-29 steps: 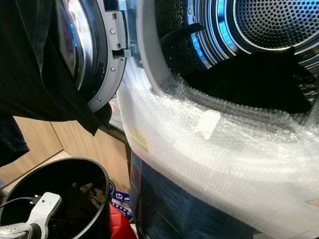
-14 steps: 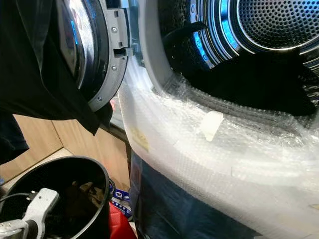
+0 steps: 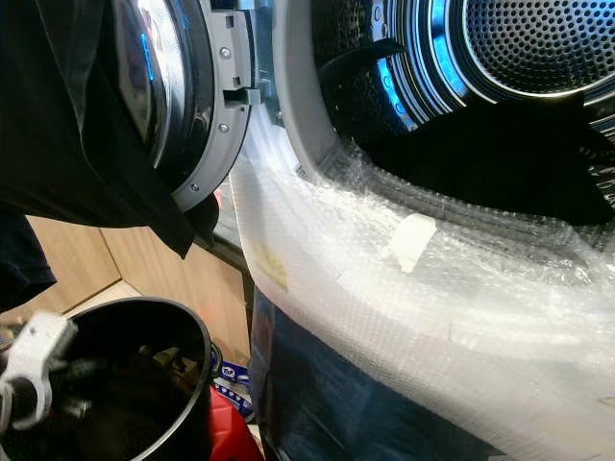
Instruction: Clothes washing
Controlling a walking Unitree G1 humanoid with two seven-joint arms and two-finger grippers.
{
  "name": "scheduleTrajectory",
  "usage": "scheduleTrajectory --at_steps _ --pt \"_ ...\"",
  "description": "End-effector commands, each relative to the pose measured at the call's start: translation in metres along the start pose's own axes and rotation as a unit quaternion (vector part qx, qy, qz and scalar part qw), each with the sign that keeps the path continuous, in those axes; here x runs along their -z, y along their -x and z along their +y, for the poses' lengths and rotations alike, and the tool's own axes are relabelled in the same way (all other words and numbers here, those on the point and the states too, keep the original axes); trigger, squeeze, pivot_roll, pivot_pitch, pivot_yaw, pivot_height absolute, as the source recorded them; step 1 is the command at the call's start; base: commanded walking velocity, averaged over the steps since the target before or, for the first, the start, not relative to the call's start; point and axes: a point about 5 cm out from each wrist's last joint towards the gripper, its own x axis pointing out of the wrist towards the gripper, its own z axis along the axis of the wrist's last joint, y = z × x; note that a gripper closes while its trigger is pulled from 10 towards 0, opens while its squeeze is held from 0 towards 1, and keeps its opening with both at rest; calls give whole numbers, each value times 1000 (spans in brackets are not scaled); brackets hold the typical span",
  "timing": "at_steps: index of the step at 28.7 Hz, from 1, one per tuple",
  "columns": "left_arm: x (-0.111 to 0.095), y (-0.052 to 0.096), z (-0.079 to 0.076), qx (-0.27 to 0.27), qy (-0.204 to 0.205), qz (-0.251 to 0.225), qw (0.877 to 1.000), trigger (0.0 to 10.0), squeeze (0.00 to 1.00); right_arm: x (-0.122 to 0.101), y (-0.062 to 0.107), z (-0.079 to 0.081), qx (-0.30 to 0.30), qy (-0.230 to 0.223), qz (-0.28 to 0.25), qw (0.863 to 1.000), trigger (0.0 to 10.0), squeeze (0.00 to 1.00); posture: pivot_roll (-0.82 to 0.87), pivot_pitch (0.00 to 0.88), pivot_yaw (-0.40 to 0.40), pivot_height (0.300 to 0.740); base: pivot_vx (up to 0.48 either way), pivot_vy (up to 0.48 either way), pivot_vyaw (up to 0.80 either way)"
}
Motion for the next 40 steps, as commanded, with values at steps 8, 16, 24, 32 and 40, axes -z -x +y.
scheduleTrajectory --at_steps 8,16,24,32,40 --pt "-71 1 -43 113 -88 -94 985 0 0 -12 1 -5 16 -31 -22 999 10000 0 265 0 3 740 0 0 0" --pt "-103 -9 -99 277 -177 -115 937 0 0 -14 1 -8 18 -27 -25 999 10000 0 263 0 1 740 0 0 0" --pt "-95 -9 -165 481 -261 -101 831 0 0 -14 2 -13 21 -42 -27 999 10000 0 238 0 1 740 0 0 0" --pt "-125 -3 -194 580 -279 -184 743 0 0 -12 3 -15 25 -44 -25 998 10000 0 231 0 -3 740 0 0 0" --pt "-157 -11 -216 593 -280 -246 714 0 0 -11 2 -12 26 -49 -23 998 10000 0 209 0 3 740 0 0 0"
